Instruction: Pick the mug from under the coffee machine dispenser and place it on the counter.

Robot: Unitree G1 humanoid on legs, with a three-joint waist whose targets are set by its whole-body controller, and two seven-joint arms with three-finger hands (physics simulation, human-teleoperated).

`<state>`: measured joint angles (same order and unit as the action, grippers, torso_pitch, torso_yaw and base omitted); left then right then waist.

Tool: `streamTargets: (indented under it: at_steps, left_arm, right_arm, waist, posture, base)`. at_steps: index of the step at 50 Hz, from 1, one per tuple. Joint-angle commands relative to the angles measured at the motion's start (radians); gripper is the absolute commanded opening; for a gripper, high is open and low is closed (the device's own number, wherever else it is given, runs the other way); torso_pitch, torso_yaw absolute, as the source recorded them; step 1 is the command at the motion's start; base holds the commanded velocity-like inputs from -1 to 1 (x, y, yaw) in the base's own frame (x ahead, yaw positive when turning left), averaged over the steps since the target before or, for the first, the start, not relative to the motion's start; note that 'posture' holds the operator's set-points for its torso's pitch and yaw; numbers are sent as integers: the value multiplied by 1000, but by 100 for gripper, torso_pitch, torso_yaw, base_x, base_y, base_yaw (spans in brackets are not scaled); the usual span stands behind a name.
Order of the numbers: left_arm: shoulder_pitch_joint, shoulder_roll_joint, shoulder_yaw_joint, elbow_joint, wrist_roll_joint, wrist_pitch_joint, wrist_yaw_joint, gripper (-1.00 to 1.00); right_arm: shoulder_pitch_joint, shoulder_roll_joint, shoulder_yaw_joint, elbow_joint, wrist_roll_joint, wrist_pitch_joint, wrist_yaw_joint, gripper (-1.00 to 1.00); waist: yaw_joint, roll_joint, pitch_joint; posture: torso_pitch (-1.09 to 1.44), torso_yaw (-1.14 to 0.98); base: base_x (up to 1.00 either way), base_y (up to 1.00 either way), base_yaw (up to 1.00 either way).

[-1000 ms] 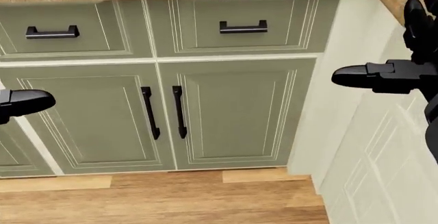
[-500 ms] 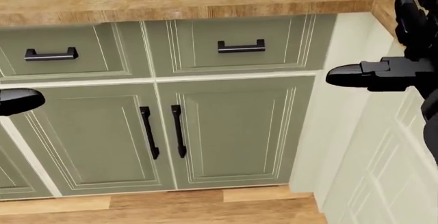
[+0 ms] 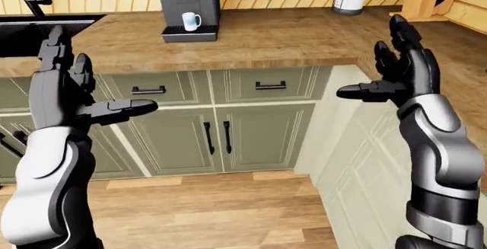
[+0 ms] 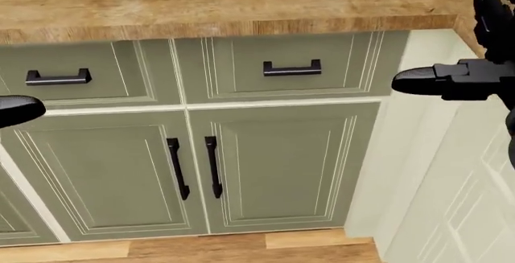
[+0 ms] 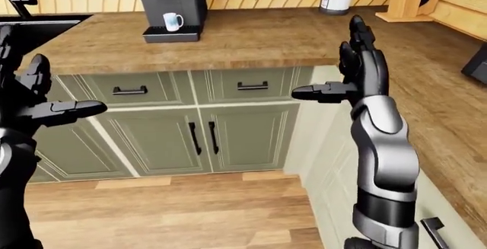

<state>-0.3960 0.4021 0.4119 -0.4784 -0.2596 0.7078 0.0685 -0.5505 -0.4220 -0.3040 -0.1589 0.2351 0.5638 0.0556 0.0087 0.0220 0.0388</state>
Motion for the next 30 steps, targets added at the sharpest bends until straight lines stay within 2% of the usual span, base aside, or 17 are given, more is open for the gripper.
streamTargets:
  at_steps: [1,4,5,6,7,8,9,11,15,17,19,20,21,22,25,27,30]
  left_arm:
    - [-22,10,2,-31,-3,-29,-2,100]
    - [-23,12,3,-32,-4,-27,-2,100]
    - [-23,12,4,-31,-5,-27,-2,100]
    - [-21,12,4,-29,-4,-30,-3,100]
    - [-20,11,4,-29,-4,-31,-3,100]
    - [-18,11,3,-29,-3,-33,-3,100]
    - [-19,11,4,-30,-4,-31,-3,100]
    - [-23,14,7,-28,-5,-29,-3,100]
    - [-24,15,6,-26,-6,-30,-2,100]
    - [-27,17,5,-27,-7,-27,-1,100]
    - [-30,21,9,-30,-10,-22,1,100]
    - [-29,20,8,-30,-9,-22,1,100]
    - [-29,21,7,-30,-9,-23,1,100]
    - [-30,21,7,-30,-9,-23,1,100]
    - [-32,24,9,-29,-10,-22,2,100]
    - [-30,23,9,-27,-9,-25,1,100]
    - [-31,25,11,-26,-9,-25,2,100]
  right_arm:
    - [-28,-19,-19,-35,-2,-35,-5,100]
    - [-28,-20,-20,-33,-2,-37,-5,100]
    - [-28,-20,-20,-33,-2,-36,-5,100]
    - [-28,-20,-19,-31,-2,-38,-5,100]
    - [-26,-19,-19,-31,-3,-40,-4,100]
    - [-24,-19,-19,-29,-3,-42,-4,100]
    - [-27,-19,-20,-27,-3,-42,-4,100]
    - [-30,-21,-19,-28,-2,-38,-5,100]
    - [-31,-22,-20,-26,-2,-38,-5,100]
    - [-34,-23,-19,-28,-1,-35,-6,100]
    - [-37,-26,-22,-30,2,-30,-6,100]
    - [-36,-26,-22,-30,3,-30,-6,100]
    - [-36,-26,-22,-30,4,-30,-6,100]
    - [-36,-26,-22,-32,4,-29,-6,100]
    - [-38,-28,-23,-30,6,-28,-6,100]
    - [-40,-31,-24,-30,8,-26,-6,100]
    - [-41,-32,-25,-32,10,-23,-8,100]
  waist:
    - [-4,1,-15]
    - [1,-44,-15]
    - [2,-71,-21]
    - [1,-109,-35]
    - [-8,-61,-22]
    - [-3,-75,-21]
    - [-6,-74,-23]
    - [-8,-60,-27]
    - [-10,-20,-10]
    - [-15,13,-10]
    - [-19,77,-30]
    - [-8,37,-23]
    - [-12,51,-21]
    - [-9,49,-20]
    - [-5,22,-26]
    - [-3,3,-18]
    - [1,-44,-15]
  posture:
    - [0,0]
    - [0,0]
    - [0,0]
    - [0,0]
    - [0,0]
    - [0,0]
    - [0,0]
    - [0,0]
    - [0,0]
    - [0,0]
    - [0,0]
    - [0,0]
    - [0,0]
    - [0,0]
    - [0,0]
    - [0,0]
    - [0,0]
  base:
    - [12,0,0]
    - [12,1,0]
    - [12,1,0]
    - [12,0,0]
    - [12,0,0]
    - [12,0,0]
    - [12,0,0]
    - [12,0,0]
    - [12,1,0]
    - [12,1,0]
    - [12,0,0]
    - [12,0,0]
    - [12,0,0]
    - [12,1,0]
    - [12,1,0]
    - [12,1,0]
    - [12,1,0]
